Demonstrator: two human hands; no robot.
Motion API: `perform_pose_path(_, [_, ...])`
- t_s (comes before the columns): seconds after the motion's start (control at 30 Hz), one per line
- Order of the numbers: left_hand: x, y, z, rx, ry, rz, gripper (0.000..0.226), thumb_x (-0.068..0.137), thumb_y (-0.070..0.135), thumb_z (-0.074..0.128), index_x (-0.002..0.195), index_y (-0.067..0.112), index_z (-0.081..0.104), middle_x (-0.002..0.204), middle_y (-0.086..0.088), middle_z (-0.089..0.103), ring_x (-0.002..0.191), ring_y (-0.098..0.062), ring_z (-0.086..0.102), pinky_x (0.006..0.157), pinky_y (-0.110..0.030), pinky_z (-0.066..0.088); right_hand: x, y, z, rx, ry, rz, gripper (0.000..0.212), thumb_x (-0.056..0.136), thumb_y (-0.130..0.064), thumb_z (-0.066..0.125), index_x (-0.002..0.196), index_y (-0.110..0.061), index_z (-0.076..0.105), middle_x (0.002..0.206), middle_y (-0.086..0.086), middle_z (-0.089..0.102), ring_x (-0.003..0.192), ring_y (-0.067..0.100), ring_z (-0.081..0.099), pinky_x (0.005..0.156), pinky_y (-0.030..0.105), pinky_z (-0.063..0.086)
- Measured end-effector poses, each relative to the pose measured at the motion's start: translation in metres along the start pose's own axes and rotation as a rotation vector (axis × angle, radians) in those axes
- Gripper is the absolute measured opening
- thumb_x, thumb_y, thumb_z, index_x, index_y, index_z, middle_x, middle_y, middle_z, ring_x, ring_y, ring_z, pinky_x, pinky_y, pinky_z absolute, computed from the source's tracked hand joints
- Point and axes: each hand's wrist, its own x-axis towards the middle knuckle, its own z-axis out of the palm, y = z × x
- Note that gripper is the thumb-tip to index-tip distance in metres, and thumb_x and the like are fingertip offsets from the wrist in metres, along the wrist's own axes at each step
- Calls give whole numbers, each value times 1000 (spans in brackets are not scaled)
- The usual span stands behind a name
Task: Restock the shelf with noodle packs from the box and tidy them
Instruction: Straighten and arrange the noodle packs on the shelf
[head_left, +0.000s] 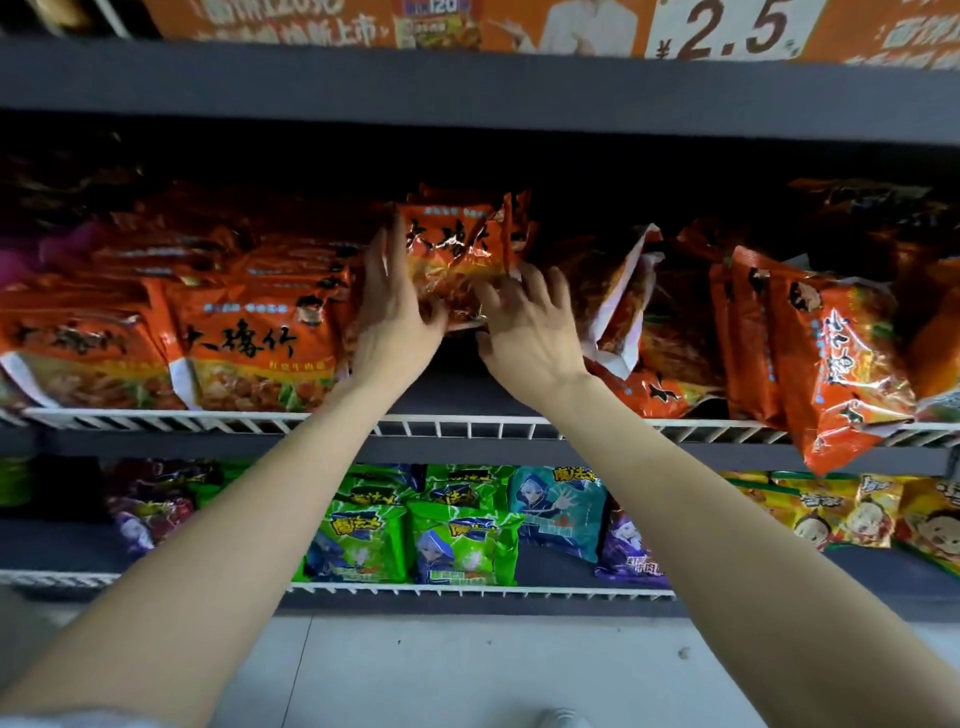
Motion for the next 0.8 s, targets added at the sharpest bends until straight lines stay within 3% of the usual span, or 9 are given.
perform_pose_path(0.07, [6,-2,0,53,23,81,96,76,1,72,150,13,14,153,-18,16,139,-30,25,108,-32,31,7,-10,1,105,-14,4,60,81,-28,62,136,-9,45,119,23,59,120,40,48,107,49,30])
perform_pose_path(0.17, [10,-11,1,115,21,181,100,67,-11,72,149,11,20,152,-20,16,137,-33,28,104,-33,38,14,-14,1,281,-72,83,59,90,-26,52,144,-18,29,133,16,48,117,37,49,98,42,36])
perform_pose_path(0.33, [7,-12,8,149,-28,171,92,72,-6,72,148,12,24,150,-21,17,116,-36,53,85,-33,53,4,2,8,113,-99,31,70,91,-23,51,150,-27,14,150,15,28,117,33,51,97,38,38])
perform_pose_path(0.43, [4,-13,17,191,-71,152,93,72,-7,73,148,12,23,147,-23,18,96,-35,62,74,-26,51,-3,10,9,37,-119,17,67,92,-20,48,150,-29,17,151,16,25,116,30,52,88,34,43])
perform_pose_path(0.5, [5,-20,23,233,-57,127,94,71,-7,75,148,8,23,148,-27,18,112,-40,54,86,-33,50,-7,10,11,-16,-125,-20,65,92,-19,48,150,-28,20,154,17,20,117,29,52,86,33,43])
perform_pose_path(0.6, [6,-23,24,370,57,214,92,67,-6,75,145,3,28,151,-29,11,138,-44,20,109,-46,32,-6,12,12,-52,-129,-53,65,92,-19,48,150,-28,20,155,17,19,120,29,49,90,33,42])
perform_pose_path(0.7, [4,-23,26,464,11,475,93,67,0,74,147,12,29,153,-16,9,142,-37,8,113,-56,19,-4,12,14,-34,-126,-31,64,90,-18,50,149,-26,26,152,15,29,120,31,50,91,35,43])
perform_pose_path(0.8, [7,-29,34,688,-121,487,107,68,23,81,151,25,14,157,-8,10,143,-34,4,113,-58,7,-8,11,13,-42,-70,-69,69,68,-15,75,133,-18,53,127,19,58,95,35,63,76,36,51])
